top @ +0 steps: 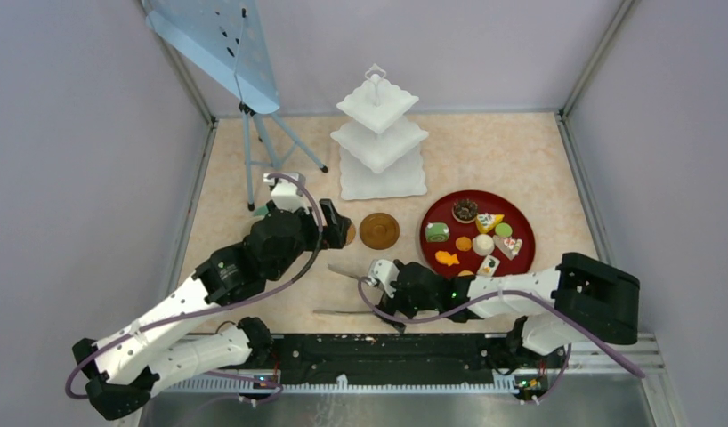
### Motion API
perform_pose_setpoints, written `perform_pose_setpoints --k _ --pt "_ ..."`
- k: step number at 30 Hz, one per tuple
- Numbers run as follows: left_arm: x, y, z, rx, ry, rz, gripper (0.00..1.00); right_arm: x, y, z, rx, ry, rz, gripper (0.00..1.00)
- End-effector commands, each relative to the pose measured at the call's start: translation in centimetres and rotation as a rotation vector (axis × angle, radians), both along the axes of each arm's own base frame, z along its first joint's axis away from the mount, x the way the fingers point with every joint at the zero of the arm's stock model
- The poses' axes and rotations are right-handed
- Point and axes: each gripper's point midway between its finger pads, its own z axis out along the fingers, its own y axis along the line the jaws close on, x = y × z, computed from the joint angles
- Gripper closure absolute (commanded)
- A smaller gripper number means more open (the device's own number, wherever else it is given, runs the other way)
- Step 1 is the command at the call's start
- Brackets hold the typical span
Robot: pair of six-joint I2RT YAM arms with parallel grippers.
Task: Serve the afternoon tea
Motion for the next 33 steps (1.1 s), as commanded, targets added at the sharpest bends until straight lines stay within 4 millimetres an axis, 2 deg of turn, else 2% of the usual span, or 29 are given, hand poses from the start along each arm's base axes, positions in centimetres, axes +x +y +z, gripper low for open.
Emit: perform_pose_setpoints --k 1,7,13,16,18,20,22,25,29,33 --pt "0.5 2.6 3.7 0.054 -0.115 0.051 0.01 1.6 3.2 2.1 0.08 -0.104 0.034 0.05" --pt "0.0 3.9 4.6 0.039 -0.15 0.073 0.01 2.7 4.5 1.8 0.102 -0.145 0.011 0.09" --pt "0.0 4.5 4.8 0.04 -0.157 0.095 0.01 4.1 4.4 2.3 0.143 -0.184 -0.085 0.16" --pt "0.0 4.6 5.0 0.035 -0.165 0.102 0.01 3.4 5.4 2.9 0.184 -0.164 -0.038 0.17" --pt "0.1 4.6 5.0 0.031 -0.17 0.104 0.01 2.6 6.3 2.6 0.187 -0.134 0.019 0.17" --pt "0.1 4.6 5.1 0.029 -0.172 0.102 0.01 2.2 6.8 2.0 0.181 -0.118 0.051 0.13" --pt "0.0 4.6 5.2 0.025 -0.175 0.099 0.01 2.1 6.7 1.1 0.161 -0.113 0.061 0.08" --pt "-0.1 4.7 5.3 0.021 -0.176 0.095 0.01 1.9 6.0 0.4 0.154 -0.115 0.065 0.05" --pt "-0.4 5.2 5.4 0.014 -0.182 0.102 0.01 1.9 5.4 -0.2 0.161 -0.138 0.07 0.06" --pt "-0.5 5.5 5.6 0.01 -0.189 0.106 0.01 2.8 5.8 0.1 0.171 -0.176 0.04 0.12"
